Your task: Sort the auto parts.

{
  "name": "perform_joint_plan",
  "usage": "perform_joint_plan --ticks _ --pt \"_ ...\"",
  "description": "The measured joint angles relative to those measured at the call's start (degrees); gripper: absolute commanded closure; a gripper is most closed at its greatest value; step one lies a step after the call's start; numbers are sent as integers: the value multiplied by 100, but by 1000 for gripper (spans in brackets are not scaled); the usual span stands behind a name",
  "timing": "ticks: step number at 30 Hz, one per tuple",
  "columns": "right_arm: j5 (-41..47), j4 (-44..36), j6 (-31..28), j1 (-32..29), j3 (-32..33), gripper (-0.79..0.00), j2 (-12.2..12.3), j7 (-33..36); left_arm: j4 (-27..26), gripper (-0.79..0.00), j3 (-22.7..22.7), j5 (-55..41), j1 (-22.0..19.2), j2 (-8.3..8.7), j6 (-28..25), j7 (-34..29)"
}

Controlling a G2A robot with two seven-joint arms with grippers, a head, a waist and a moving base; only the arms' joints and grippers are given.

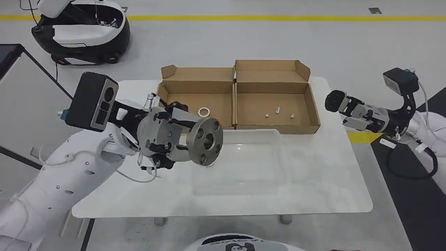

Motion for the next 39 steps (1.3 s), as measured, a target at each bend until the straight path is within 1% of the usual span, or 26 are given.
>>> perform_joint_plan --ticks 3,8,13,17,21,26,29,32,39 --pt "0 0 0 0 0 -785 0 0 18 0 -47 -89 60 -70 -55 180" --pt "0 0 0 0 0 -785 0 0 -39 0 -128 -209 181 -214 -46 680" --pt "0 0 0 0 0 -785 0 0 -120 0 -289 -404 315 -372 -35 686" --pt "0 0 0 0 0 -785 0 0 -48 0 -430 -142 407 -450 -65 649" --pt "0 0 0 0 0 -785 0 0 20 0 -525 251 428 -444 -63 584" --pt "0 0 0 0 0 -785 0 0 71 0 -701 541 480 -342 -63 -108" --pt "0 0 0 0 0 -785 0 0 -5 0 -765 379 560 -282 -63 -315" --pt "0 0 0 0 0 -785 0 0 -74 0 -831 155 656 -250 -63 -208" --pt "0 0 0 0 0 -785 0 0 -166 0 -1018 -225 893 -256 -63 476"
